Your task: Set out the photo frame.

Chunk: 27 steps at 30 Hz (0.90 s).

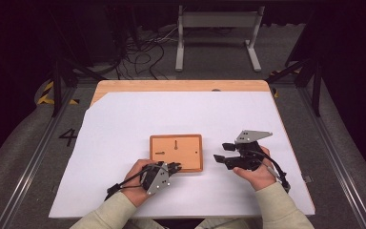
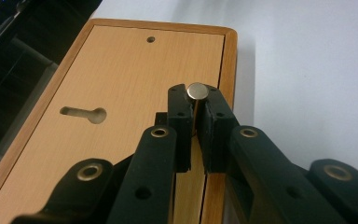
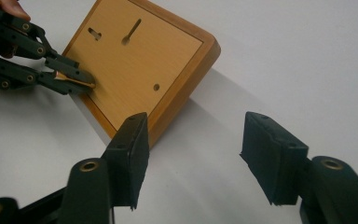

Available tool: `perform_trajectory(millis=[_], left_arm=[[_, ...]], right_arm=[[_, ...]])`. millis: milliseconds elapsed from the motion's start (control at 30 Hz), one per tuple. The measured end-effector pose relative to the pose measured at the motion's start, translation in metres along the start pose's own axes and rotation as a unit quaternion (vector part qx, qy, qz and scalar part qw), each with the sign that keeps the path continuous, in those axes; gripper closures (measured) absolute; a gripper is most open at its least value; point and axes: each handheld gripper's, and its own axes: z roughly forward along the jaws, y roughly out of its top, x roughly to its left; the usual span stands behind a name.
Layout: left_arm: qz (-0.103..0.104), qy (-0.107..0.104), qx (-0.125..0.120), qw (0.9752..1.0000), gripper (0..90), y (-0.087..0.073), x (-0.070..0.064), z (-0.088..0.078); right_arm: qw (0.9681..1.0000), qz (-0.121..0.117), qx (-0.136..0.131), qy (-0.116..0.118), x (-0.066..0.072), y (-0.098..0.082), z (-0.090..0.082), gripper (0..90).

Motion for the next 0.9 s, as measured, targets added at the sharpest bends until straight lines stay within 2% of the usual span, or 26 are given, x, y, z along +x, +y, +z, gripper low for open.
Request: perform_trajectory(millis=[133,333,433,533,700,767,900], left_arm=[[0.000,0.001,0.000,1.0000,83.9,0.000,0.000,0.000],[-0.001,0.000,0.000,1.0000,83.9,0.000,0.000,0.000],[-0.001,0.001,-0.001,1.0000,83.9,0.000,0.000,0.000],[-0.002,0.000,-0.001,1.0000,83.9,0.000,0.000,0.000],[-0.001,0.000,-0.002,1.0000,83.9,-0.001,0.000,0.000],[-0.002,0.000,-0.002,1.0000,83.9,-0.001,0.000,0.000],[0.000,0.000,-0.001,1.0000,83.9,0.000,0.000,0.000]], right_arm=[[0.9999,-0.001,0.006,0.011,0.001,0.008,0.006,37.1],[0.9992,-0.004,0.026,0.032,0.002,0.030,0.025,31.0],[0.9988,-0.006,0.034,0.034,0.002,0.036,0.032,29.4],[0.9983,0.009,0.047,0.034,-0.001,0.043,0.044,25.7],[0.9963,0.028,0.068,0.045,-0.009,0.048,0.064,24.8],[0.9960,0.032,0.069,0.046,-0.010,0.048,0.067,24.8],[0.9926,0.060,0.078,0.071,-0.017,0.045,0.082,24.5]])
